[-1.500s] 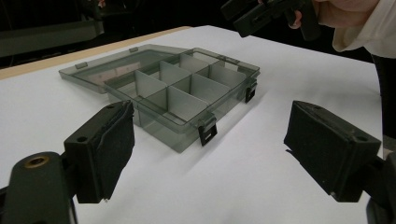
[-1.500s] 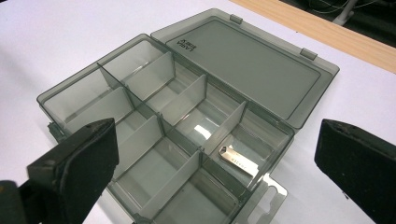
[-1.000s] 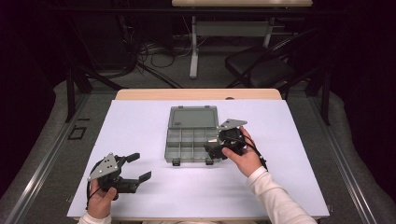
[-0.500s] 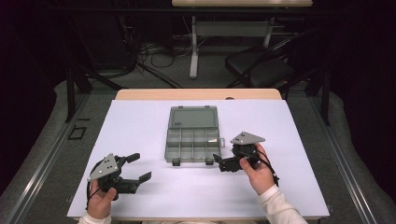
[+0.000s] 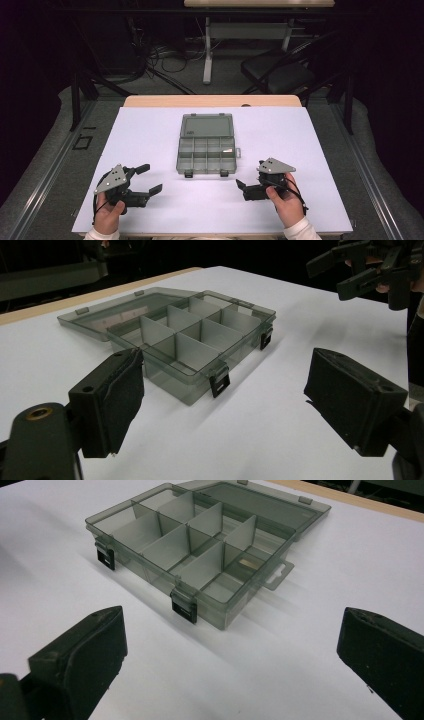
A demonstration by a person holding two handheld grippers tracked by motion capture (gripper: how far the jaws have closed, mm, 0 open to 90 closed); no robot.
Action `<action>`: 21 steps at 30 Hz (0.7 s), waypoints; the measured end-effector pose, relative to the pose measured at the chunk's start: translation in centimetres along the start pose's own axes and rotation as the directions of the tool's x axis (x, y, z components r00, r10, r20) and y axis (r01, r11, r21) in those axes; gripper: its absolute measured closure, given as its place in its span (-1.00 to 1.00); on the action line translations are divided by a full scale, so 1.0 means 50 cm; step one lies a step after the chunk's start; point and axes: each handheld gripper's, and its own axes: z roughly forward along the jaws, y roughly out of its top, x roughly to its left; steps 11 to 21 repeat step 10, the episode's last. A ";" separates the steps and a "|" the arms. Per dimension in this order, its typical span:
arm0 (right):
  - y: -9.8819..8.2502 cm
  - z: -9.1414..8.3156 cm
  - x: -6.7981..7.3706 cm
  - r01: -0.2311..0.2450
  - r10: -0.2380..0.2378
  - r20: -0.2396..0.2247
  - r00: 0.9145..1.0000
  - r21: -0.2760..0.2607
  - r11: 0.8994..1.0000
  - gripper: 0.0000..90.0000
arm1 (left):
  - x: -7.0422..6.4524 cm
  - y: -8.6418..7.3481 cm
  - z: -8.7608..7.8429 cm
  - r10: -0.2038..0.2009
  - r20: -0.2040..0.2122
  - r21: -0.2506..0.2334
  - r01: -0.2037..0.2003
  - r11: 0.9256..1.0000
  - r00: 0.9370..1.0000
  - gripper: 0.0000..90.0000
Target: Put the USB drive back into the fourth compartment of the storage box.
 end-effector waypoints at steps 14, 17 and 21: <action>-0.025 0.007 -0.016 -0.012 0.011 0.032 0.999 0.019 1.000 -1.00 | 0.002 0.000 0.001 0.003 0.000 -0.001 -0.003 1.000 1.000 -0.65; -0.025 0.007 -0.016 -0.012 0.011 0.032 0.999 0.019 1.000 -1.00 | 0.002 0.000 0.001 0.003 0.000 -0.001 -0.003 1.000 1.000 -0.65; -0.025 0.007 -0.016 -0.012 0.011 0.032 0.999 0.019 1.000 -1.00 | 0.002 0.000 0.001 0.003 0.000 -0.001 -0.003 1.000 1.000 -0.65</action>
